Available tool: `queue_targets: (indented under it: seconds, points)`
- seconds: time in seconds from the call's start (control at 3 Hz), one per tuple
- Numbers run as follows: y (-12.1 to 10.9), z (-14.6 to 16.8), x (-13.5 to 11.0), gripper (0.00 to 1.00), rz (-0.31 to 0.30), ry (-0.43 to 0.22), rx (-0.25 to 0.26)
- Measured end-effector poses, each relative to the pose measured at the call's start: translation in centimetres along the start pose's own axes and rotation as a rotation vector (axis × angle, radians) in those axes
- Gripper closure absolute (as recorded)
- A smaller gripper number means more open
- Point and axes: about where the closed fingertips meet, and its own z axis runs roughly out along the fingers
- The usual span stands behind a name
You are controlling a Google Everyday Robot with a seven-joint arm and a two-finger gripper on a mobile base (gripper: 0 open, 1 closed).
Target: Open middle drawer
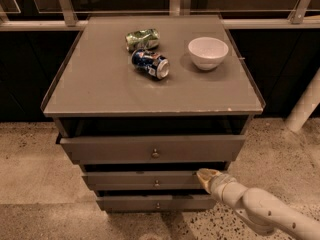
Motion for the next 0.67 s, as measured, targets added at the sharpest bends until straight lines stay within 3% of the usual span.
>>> queue_targets:
  seconds: [0.33,0.67]
  points:
    - [-3.18,1.36,-1.45,1.0,-0.002,-0.029,0.073]
    - [-3.17,1.36,-1.45,1.0,-0.002,-0.029,0.073]
